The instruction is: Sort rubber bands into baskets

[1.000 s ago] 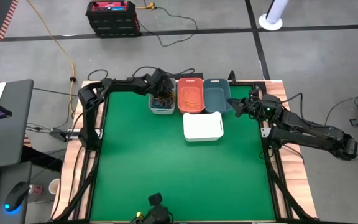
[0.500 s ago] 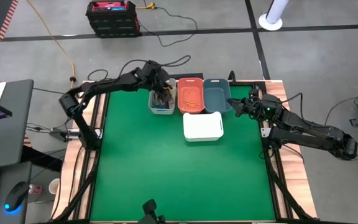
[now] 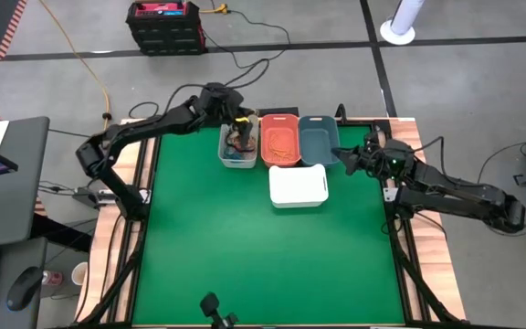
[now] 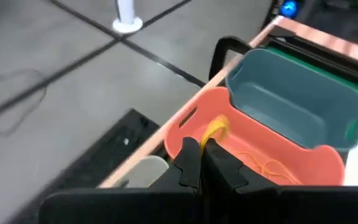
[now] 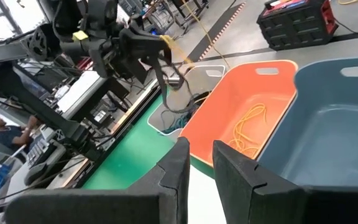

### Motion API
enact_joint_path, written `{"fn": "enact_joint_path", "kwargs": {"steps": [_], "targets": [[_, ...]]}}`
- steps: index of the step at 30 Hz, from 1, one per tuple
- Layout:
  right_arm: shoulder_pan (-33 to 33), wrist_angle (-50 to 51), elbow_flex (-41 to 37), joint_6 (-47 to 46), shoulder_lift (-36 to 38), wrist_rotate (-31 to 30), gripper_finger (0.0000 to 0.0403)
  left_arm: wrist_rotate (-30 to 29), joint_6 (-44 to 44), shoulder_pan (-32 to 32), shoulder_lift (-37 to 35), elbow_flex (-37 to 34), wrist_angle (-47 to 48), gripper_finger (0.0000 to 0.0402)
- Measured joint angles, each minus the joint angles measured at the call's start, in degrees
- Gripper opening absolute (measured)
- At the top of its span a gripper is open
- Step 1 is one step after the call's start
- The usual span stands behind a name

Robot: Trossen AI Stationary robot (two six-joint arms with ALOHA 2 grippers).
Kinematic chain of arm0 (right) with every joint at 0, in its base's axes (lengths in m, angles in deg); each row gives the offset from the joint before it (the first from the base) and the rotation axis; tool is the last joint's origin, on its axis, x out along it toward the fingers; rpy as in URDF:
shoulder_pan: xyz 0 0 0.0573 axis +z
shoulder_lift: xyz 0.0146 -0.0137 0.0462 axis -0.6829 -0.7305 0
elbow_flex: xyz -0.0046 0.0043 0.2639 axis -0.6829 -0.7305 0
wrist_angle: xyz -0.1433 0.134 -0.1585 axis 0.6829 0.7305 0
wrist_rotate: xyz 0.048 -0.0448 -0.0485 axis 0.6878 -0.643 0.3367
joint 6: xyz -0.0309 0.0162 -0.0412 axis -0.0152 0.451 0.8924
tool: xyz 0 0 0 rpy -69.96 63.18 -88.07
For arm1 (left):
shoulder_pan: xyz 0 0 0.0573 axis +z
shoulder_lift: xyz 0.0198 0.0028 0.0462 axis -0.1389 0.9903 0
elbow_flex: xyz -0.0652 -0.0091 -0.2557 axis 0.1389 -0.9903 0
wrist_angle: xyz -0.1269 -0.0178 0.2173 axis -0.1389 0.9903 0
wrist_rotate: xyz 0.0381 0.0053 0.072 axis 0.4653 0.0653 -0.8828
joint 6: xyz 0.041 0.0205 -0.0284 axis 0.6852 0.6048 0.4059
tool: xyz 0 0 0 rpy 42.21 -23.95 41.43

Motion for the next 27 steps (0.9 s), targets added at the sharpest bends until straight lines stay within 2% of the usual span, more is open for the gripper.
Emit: {"fn": "enact_joint_path", "kwargs": {"steps": [2,3,5,7,11,17,21,27], "targets": [[0.47,-0.01,0.0,-0.02,0.0,0.02,0.0097,4.49,2.68,-0.01,-0.16,0.0,-0.05,0.0001],[0.6,0.0,0.0,-0.02,0.0,0.02,0.0097,5.08,1.25,-0.03,-0.16,0.0,-0.14,0.0001],[0.98,0.0,0.0,-0.02,0.0,0.01,0.0097,5.42,-6.55,0.06,-0.14,0.0,-1.11,0.0001],[1.49,0.0,0.0,-0.02,0.0,0.0,0.0097,8.88,-13.35,1.19,-0.14,0.0,-3.05,0.0001],[2.17,-0.01,0.0,-0.02,0.0,-0.03,0.0097,10.27,-19.44,2.85,-0.42,0.01,-2.95,0.0001],[2.25,-0.11,0.0,-0.02,0.0,-0.04,0.0097,13.2,-19.55,3.97,-1.02,0.0,-1.66,0.0],[2.25,-1.16,-0.02,0.1,-0.05,-0.04,0.0097,15.82,-16.33,3.92,-1.27,0.0,-1.59,0.0],[2.08,-9.46,-0.04,5.75,-4.72,1.16,0.0097,19.53,-13.47,3.57,-1.23,0.0,-1.21,0.0]]}}
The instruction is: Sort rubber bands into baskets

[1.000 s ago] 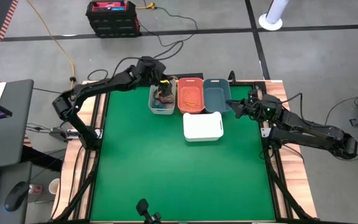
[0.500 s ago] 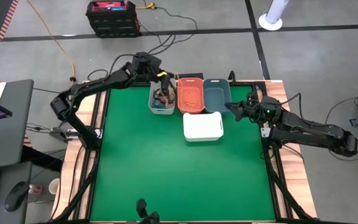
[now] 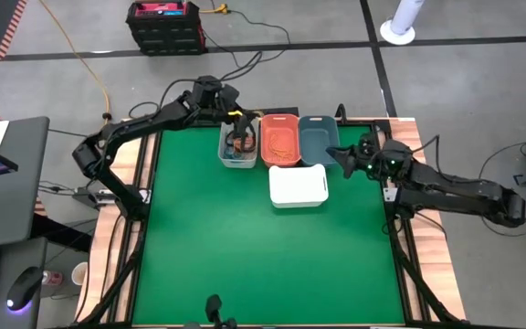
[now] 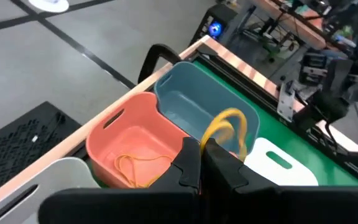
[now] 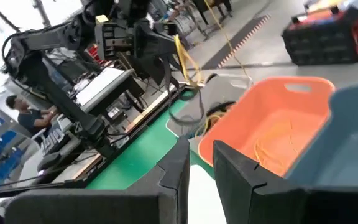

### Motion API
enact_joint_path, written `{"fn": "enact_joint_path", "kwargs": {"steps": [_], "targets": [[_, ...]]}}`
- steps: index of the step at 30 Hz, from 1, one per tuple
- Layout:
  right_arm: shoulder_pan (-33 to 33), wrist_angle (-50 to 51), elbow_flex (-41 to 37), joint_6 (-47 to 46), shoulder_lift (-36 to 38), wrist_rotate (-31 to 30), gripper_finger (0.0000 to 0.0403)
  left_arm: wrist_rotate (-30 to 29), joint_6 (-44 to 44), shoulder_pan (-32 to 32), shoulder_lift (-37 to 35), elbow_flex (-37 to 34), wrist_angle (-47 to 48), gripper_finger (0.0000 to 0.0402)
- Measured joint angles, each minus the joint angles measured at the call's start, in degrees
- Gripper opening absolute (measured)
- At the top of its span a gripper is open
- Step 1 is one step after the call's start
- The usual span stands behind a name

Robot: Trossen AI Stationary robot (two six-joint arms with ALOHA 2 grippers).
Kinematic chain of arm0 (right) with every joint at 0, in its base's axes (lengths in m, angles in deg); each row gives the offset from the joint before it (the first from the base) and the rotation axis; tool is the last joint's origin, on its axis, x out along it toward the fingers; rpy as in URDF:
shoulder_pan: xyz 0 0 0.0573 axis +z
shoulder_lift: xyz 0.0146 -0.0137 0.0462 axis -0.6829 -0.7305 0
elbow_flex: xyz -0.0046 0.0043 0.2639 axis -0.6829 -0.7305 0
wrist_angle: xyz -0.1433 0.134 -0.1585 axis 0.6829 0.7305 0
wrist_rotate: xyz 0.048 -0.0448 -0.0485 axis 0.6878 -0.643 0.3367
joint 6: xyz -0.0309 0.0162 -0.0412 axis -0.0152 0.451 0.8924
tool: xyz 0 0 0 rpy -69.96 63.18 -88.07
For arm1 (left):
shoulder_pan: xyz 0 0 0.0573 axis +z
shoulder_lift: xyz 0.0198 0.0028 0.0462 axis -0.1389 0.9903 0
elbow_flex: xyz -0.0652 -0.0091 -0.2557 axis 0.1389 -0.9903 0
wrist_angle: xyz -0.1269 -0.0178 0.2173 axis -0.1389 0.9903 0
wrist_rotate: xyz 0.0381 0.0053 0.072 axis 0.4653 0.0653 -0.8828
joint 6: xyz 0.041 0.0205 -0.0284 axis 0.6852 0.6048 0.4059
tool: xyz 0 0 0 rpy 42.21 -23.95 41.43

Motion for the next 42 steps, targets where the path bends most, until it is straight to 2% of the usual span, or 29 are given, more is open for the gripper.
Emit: {"fn": "enact_joint_path", "kwargs": {"steps": [4,7,10,15,18,28,42], "targets": [[-1.26,-7.38,0.02,4.76,-6.34,0.11,0.0105,0.12,0.48,-0.16,0.0,0.0,0.06,0.0],[-2.14,-13.55,0.02,6.36,-11.63,0.31,0.0128,0.1,0.49,-0.35,0.0,0.0,0.04,0.0],[-3.2,-16.87,1.17,7.43,-16.85,2.69,0.0172,0.39,0.85,-0.47,0.0,0.0,-0.55,0.0],[-4.37,-16.93,7.75,11.73,-26.34,6.23,0.026,0.97,1.57,-0.53,0.0,0.0,-0.76,0.0],[-5.23,-16.95,12.53,15.64,-32.0,6.37,0.029,0.99,1.58,-0.53,0.0,0.0,-0.95,0.0],[-6.9,-15.66,27.08,23.23,-46.1,7.06,0.0291,2.47,1.14,-0.53,0.02,0.0,-1.87,0.0],[-7.33,-15.55,39.5,25.78,-59.22,14.32,0.0291,1.58,1.57,-0.82,0.02,0.0,-2.36,0.0]]}}
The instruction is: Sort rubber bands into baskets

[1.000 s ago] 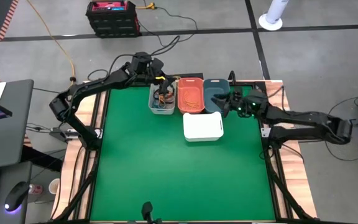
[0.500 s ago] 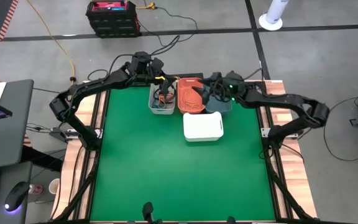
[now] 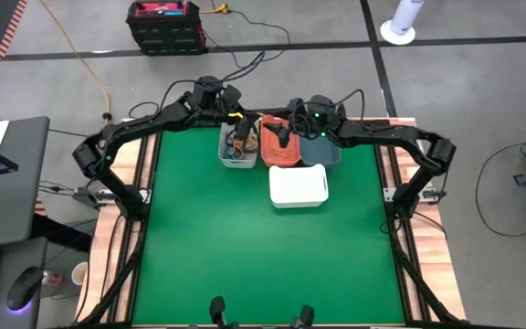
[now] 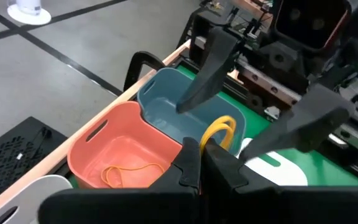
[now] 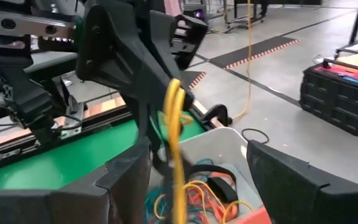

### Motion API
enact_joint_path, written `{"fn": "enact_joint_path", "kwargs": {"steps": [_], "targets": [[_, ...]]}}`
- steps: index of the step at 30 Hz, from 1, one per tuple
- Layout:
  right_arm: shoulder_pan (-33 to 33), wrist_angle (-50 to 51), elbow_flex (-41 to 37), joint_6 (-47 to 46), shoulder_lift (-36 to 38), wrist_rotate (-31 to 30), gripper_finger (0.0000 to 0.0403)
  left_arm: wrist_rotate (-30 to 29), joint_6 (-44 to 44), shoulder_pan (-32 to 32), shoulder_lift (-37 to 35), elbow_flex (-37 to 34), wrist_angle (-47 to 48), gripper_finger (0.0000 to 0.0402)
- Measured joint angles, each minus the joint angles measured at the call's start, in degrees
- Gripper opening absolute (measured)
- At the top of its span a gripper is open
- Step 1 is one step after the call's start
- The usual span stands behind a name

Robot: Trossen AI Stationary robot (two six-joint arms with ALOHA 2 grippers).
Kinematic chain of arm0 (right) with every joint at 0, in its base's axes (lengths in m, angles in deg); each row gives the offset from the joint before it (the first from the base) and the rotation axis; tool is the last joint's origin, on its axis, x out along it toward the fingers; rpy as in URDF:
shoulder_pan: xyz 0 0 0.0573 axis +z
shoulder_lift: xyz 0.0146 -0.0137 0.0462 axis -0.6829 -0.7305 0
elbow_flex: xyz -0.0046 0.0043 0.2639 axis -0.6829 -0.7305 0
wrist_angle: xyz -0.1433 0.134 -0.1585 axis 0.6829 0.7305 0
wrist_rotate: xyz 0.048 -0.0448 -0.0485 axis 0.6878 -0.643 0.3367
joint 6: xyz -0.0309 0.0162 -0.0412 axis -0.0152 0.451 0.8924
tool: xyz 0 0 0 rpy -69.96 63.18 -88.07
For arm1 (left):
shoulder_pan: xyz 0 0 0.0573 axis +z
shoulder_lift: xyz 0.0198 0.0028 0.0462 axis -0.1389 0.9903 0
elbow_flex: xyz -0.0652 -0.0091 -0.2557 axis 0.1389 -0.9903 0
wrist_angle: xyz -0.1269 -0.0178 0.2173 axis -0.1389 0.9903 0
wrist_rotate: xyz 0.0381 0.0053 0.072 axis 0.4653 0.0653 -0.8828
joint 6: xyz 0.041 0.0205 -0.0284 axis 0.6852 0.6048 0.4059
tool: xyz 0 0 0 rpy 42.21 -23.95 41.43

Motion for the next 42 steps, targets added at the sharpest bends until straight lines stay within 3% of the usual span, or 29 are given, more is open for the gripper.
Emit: {"fn": "enact_joint_path", "kwargs": {"steps": [7,12,16,24,29,39,42], "targets": [[0.31,-0.2,1.76,0.41,-2.63,1.01,0.0284,-0.84,0.02,-0.04,0.01,0.0,-0.17,0.0],[0.29,-0.02,2.36,0.7,-3.64,0.98,0.0249,-0.77,0.24,-0.04,0.04,0.0,-1.92,0.0],[0.31,-0.35,2.36,1.52,-3.62,0.99,0.0187,-0.24,0.48,-0.04,0.04,0.0,-2.63,0.0],[0.18,-0.19,2.36,1.53,-3.62,2.14,0.0022,0.37,0.68,-0.04,0.04,0.0,-2.14,0.0],[0.22,1.42,2.36,1.08,-3.62,3.74,0.0025,-1.48,1.47,-0.07,0.04,0.0,1.09,0.0021],[-0.54,5.98,2.36,0.3,-3.6,3.8,0.0019,-17.44,7.25,-0.26,0.04,0.02,15.01,0.0158],[-0.55,7.76,2.36,-0.05,-3.31,3.8,0.0021,-17.79,7.17,-0.24,0.04,0.02,17.05,0.0177]]}}
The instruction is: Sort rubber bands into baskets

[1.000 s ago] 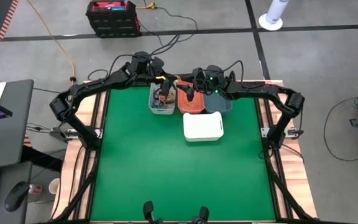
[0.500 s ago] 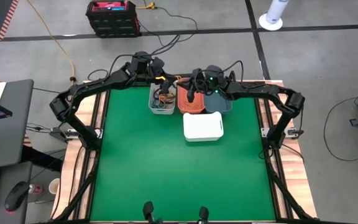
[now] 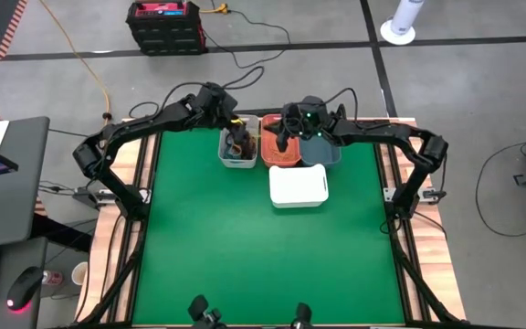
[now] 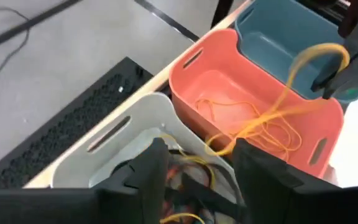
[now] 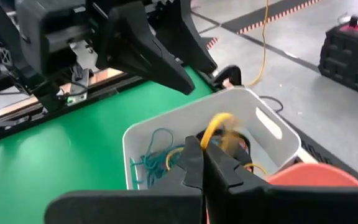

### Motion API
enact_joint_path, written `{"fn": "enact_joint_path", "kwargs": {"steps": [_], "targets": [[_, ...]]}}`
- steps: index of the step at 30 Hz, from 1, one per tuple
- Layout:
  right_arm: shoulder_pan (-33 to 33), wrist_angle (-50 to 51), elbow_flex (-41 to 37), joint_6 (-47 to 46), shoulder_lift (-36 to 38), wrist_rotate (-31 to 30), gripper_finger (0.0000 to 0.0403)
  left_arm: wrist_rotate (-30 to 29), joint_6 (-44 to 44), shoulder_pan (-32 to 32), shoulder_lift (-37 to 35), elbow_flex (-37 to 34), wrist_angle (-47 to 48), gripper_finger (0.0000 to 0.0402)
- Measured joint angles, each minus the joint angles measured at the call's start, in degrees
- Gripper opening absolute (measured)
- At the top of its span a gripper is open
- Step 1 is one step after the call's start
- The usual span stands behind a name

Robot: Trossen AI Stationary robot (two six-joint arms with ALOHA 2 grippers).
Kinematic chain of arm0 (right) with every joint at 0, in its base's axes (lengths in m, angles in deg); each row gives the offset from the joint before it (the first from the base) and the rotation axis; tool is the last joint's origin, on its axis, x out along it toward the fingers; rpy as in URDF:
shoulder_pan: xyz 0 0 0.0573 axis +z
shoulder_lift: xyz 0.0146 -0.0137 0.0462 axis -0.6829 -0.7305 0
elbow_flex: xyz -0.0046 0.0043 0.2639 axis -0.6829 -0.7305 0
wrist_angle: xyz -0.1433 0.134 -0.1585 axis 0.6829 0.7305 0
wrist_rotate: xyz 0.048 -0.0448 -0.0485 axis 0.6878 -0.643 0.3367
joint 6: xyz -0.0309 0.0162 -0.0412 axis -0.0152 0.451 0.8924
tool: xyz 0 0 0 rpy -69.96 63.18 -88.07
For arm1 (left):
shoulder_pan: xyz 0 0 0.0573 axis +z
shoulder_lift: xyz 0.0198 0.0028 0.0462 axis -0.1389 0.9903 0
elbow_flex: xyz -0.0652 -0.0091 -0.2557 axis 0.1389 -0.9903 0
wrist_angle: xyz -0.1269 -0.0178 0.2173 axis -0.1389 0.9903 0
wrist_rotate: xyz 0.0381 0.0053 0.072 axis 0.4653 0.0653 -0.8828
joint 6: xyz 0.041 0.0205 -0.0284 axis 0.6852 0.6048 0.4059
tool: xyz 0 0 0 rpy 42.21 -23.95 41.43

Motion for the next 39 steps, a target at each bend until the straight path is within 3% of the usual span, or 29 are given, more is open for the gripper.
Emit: {"fn": "enact_joint_path", "kwargs": {"steps": [8,16,20,25,30,34,39], "targets": [[-1.53,7.76,0.0,0.03,4.21,0.07,0.0021,6.72,-4.87,-0.18,0.0,0.0,0.24,0.0182],[-2.84,16.12,0.0,2.97,7.52,0.04,0.0035,6.84,-4.87,-1.0,0.0,0.0,0.24,0.0183],[-2.5,20.11,0.02,2.95,6.88,1.59,0.008,4.26,-5.56,-1.19,0.0,0.0,0.23,0.0183],[-2.05,25.15,0.0,2.6,5.96,-0.03,0.0181,6.47,-4.84,-1.2,0.47,0.04,0.95,0.0183],[-3.27,28.67,0.0,2.58,5.76,-1.14,0.0272,7.33,-2.34,-1.28,2.42,0.01,7.8,0.0183],[-4.6,30.43,0.0,2.53,6.73,-0.71,0.03,8.04,-5.06,-1.45,3.72,-0.05,13.53,0.0183],[-5.28,30.66,0.0,1.92,8.97,-0.18,0.0302,10.4,-10.12,-2.68,4.75,0.43,15.16,0.0183]]}}
